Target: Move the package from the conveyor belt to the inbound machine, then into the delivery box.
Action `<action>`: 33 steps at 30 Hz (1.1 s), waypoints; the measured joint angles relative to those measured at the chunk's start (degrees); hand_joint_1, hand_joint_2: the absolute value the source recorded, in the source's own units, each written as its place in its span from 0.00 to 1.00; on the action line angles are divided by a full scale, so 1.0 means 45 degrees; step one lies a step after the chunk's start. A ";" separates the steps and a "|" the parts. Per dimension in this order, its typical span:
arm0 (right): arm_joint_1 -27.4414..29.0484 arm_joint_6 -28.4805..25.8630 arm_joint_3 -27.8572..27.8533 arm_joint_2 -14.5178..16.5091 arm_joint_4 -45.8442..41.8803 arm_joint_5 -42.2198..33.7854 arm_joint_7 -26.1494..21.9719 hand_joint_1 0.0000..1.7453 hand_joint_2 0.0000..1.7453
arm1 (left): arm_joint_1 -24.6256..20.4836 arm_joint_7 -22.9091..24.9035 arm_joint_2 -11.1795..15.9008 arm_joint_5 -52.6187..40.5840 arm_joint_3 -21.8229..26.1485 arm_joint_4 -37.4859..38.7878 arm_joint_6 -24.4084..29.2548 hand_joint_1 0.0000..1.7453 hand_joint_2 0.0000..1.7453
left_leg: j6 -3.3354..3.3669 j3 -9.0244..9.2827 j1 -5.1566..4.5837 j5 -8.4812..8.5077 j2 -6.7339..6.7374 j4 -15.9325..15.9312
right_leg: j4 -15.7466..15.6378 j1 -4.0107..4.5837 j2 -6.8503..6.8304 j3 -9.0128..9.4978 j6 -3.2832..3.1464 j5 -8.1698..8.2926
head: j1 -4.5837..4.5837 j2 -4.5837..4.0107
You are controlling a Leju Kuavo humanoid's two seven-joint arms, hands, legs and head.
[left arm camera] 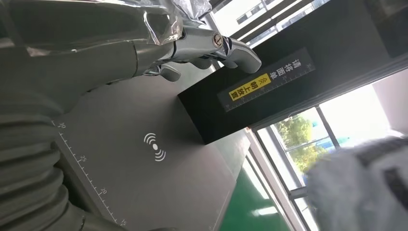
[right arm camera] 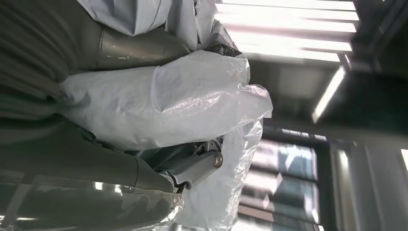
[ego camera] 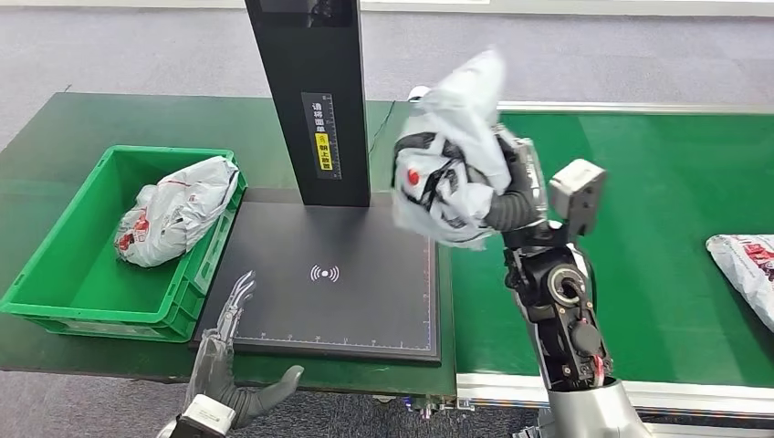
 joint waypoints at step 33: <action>-0.2686 0.0125 0.4104 -0.0205 0.6407 0.1523 0.2075 0.00 1.00 | 0.0590 0.0381 0.0035 -0.0038 0.0146 0.0095 0.0419 0.00 1.00 | 0.0000 -0.0006 -0.0002 0.0000 -0.0010 0.0003 | -0.0002 -0.0002 -0.0007 -0.0014 0.0000 0.0000 | 0.0000 0.0000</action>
